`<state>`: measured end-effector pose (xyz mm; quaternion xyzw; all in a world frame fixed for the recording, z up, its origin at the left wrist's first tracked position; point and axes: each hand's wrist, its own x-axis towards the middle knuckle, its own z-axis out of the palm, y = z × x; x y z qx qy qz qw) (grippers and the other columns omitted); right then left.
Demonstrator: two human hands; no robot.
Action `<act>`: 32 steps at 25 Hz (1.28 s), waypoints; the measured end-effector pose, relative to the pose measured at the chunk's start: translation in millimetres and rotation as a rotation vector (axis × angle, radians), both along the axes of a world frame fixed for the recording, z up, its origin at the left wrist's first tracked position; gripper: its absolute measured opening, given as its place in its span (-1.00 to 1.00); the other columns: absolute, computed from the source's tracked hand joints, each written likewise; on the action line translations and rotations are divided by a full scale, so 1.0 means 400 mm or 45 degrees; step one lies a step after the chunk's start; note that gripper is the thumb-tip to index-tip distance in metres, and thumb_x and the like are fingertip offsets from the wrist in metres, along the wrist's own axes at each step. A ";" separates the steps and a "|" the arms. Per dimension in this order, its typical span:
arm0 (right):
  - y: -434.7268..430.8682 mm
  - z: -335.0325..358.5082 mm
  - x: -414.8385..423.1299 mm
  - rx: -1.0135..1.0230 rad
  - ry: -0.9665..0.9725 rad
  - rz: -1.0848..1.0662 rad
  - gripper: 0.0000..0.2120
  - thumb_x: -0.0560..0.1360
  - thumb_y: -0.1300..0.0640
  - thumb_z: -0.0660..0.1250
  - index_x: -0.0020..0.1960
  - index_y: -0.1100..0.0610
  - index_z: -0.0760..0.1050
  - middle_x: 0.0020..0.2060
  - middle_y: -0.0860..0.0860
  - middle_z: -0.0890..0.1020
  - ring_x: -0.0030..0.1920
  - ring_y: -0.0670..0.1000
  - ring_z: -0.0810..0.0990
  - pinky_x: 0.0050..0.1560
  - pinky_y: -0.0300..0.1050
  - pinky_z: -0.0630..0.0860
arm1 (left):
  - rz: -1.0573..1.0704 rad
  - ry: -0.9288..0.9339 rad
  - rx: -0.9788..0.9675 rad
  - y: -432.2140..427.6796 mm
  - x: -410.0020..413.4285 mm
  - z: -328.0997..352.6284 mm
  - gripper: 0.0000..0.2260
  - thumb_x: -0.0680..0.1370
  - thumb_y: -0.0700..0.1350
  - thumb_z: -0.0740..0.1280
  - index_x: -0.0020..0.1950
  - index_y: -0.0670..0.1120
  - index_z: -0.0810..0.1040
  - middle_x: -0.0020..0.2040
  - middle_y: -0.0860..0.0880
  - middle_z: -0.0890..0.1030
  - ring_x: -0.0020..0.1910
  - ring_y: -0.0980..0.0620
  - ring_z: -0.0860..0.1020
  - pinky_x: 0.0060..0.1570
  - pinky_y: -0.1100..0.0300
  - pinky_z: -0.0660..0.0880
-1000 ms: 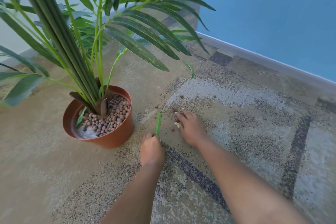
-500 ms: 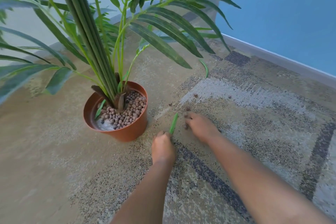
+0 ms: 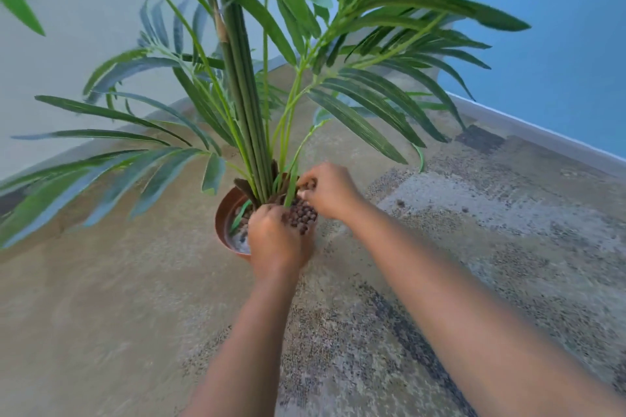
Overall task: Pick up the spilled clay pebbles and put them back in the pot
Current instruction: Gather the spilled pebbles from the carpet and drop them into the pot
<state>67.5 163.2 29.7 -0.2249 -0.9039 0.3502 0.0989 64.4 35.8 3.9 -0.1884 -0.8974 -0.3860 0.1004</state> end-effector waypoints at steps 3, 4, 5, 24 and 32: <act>-0.062 -0.050 -0.056 0.307 -0.282 0.126 -0.85 0.45 0.30 0.34 -0.01 0.25 0.63 -0.03 0.20 0.66 0.03 0.20 0.62 0.05 -0.08 0.55 | 0.032 -0.127 -0.228 -0.051 -0.058 -0.029 -0.80 0.32 -0.41 0.28 -0.16 -0.31 0.67 -0.07 -0.25 0.66 -0.04 -0.20 0.58 -0.09 0.05 0.44; -0.077 -0.062 -0.059 0.369 -0.337 0.146 -0.87 0.46 0.30 0.31 -0.04 0.27 0.61 -0.05 0.21 0.65 0.00 0.21 0.62 -0.01 -0.05 0.55 | 0.055 -0.143 -0.268 -0.062 -0.073 -0.040 -0.79 0.31 -0.43 0.30 -0.16 -0.29 0.68 -0.07 -0.24 0.67 -0.04 -0.20 0.58 -0.09 0.07 0.45; -0.088 -0.067 -0.057 0.405 -0.349 0.159 -0.87 0.46 0.31 0.29 -0.05 0.26 0.60 -0.07 0.22 0.64 -0.03 0.22 0.62 -0.05 -0.04 0.55 | 0.069 -0.140 -0.288 -0.067 -0.080 -0.044 -0.78 0.31 -0.42 0.30 -0.15 -0.27 0.69 -0.08 -0.23 0.68 -0.03 -0.21 0.58 -0.10 0.07 0.46; 0.161 -0.455 0.554 0.118 -0.292 -0.561 -0.68 0.63 0.17 0.10 0.35 0.17 0.41 0.27 0.07 0.45 0.22 0.03 0.47 0.25 -0.04 0.43 | -0.644 -0.212 -0.695 0.193 0.170 -0.350 -0.49 0.60 -0.16 0.29 0.53 0.02 0.22 0.51 -0.02 0.34 0.46 -0.07 0.30 0.41 -0.05 0.34; 0.207 -0.403 0.476 0.095 -0.178 -0.530 -0.88 0.55 0.20 0.31 0.05 0.16 0.59 -0.07 0.01 0.56 -0.17 -0.06 0.53 -0.06 -0.23 0.56 | -0.665 -0.077 -0.920 0.284 0.126 -0.328 -0.48 0.55 -0.06 0.34 0.49 0.08 0.29 0.53 -0.10 0.23 0.50 -0.20 0.17 0.42 -0.17 0.22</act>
